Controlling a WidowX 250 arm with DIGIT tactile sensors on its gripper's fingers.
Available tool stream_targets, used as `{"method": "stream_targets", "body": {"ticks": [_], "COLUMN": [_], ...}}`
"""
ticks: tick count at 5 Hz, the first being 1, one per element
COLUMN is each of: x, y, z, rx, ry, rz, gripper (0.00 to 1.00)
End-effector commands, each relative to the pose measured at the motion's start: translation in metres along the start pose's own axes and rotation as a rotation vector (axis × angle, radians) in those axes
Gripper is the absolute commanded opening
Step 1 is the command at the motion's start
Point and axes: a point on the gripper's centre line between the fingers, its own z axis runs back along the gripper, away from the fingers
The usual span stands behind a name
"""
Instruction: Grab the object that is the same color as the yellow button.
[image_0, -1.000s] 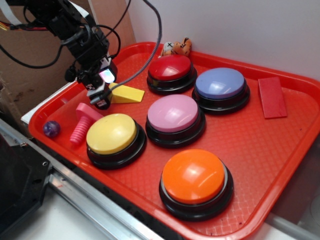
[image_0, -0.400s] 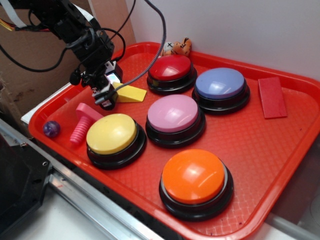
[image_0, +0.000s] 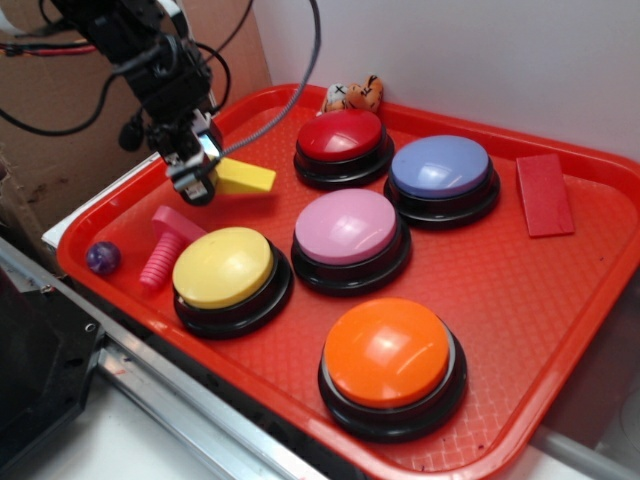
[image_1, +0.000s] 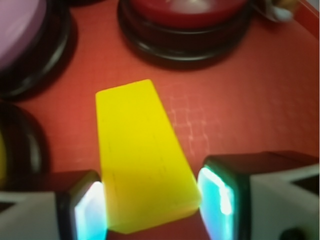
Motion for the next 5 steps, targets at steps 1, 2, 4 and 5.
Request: {"method": "stream_targets", "body": {"ticks": [1, 2, 4, 5], "x": [0.033, 0.044, 0.077, 0.075], "y": [-0.005, -0.006, -0.015, -0.007], "z": [0.085, 0.108, 0.130, 0.115], "rx": [0.179, 0.211, 0.277, 0.268], "ry": [0.082, 0.119, 0.101, 0.143], "rz": [0.435, 0.664, 0.793, 0.876], "gripper": [0.00, 0.00, 0.00, 0.00]}}
